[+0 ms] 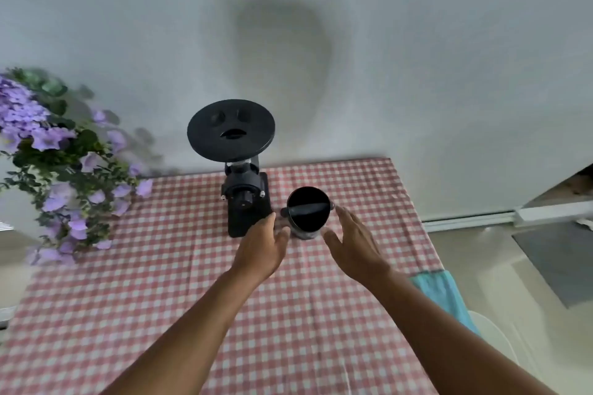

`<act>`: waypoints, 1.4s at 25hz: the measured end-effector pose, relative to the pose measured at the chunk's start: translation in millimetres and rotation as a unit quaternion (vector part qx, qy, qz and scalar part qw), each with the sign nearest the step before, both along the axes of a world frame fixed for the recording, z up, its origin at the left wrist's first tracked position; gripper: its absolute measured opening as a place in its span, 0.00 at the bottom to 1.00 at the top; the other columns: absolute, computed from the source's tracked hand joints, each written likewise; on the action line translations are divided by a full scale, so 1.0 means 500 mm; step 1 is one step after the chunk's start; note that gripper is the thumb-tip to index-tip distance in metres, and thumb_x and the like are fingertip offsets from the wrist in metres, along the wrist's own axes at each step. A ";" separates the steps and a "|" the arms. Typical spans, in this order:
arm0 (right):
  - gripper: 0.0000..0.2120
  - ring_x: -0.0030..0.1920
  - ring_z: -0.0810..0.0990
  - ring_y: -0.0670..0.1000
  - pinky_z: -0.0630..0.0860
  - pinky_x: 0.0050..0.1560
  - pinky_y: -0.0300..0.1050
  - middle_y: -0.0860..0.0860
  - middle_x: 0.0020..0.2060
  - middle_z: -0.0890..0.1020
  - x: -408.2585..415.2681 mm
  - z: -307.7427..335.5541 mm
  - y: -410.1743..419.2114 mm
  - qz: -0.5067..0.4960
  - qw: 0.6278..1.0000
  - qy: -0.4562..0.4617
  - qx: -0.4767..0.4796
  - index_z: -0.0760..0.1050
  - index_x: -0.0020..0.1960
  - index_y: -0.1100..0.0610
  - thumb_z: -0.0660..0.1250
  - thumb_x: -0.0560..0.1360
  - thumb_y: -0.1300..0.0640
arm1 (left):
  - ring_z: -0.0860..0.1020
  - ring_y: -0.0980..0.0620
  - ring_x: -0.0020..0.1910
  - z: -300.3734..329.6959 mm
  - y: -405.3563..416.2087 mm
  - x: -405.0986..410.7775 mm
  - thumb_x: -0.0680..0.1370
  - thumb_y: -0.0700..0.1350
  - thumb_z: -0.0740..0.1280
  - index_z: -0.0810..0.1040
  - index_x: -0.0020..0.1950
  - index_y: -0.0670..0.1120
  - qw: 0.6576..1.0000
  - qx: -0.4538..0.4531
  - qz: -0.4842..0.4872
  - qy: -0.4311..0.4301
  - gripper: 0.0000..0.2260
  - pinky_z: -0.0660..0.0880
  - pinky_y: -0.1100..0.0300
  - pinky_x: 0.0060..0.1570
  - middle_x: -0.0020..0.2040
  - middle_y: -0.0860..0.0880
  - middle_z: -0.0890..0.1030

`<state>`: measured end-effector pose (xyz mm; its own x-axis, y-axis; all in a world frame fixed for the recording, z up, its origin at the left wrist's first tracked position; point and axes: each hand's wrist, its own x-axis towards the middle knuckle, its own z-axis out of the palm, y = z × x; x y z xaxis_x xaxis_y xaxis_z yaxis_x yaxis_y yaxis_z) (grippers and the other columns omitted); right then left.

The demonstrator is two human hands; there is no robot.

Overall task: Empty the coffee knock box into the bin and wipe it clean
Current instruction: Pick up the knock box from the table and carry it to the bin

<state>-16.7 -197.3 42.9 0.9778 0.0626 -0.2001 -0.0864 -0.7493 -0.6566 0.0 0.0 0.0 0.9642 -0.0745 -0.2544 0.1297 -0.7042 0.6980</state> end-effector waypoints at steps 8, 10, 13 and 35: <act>0.30 0.78 0.70 0.59 0.70 0.74 0.56 0.58 0.79 0.71 0.128 -0.102 -0.021 -0.053 0.993 0.102 0.014 0.60 0.82 0.58 0.61 0.85 0.47 | 0.82 0.44 0.63 -0.057 -0.022 0.100 0.85 0.56 0.61 0.73 0.76 0.43 0.994 -0.022 0.075 0.076 0.24 0.80 0.44 0.63 0.68 0.44 0.82; 0.31 0.78 0.70 0.59 0.70 0.75 0.57 0.58 0.79 0.71 0.164 -0.118 -0.030 -0.073 0.990 0.120 0.027 0.60 0.82 0.59 0.62 0.85 0.46 | 0.82 0.53 0.48 -0.066 -0.033 0.118 0.86 0.53 0.61 0.78 0.70 0.43 0.990 -0.044 0.097 0.091 0.19 0.82 0.53 0.49 0.56 0.49 0.83; 0.28 0.75 0.74 0.60 0.73 0.72 0.55 0.59 0.76 0.75 0.208 -0.140 -0.037 -0.095 0.987 0.122 0.040 0.64 0.80 0.60 0.62 0.85 0.48 | 0.78 0.59 0.42 -0.072 -0.049 0.140 0.86 0.52 0.64 0.81 0.68 0.44 0.986 -0.052 0.131 0.089 0.16 0.74 0.62 0.40 0.52 0.50 0.83; 0.09 0.42 0.82 0.42 0.74 0.42 0.36 0.43 0.42 0.85 0.083 -0.064 -0.195 -0.073 0.983 0.068 0.155 0.85 0.56 0.55 0.73 0.80 0.51 | 0.88 0.40 0.46 0.029 -0.139 0.018 0.82 0.46 0.71 0.87 0.48 0.43 0.973 -0.138 0.171 0.067 0.09 0.86 0.43 0.52 0.43 0.39 0.88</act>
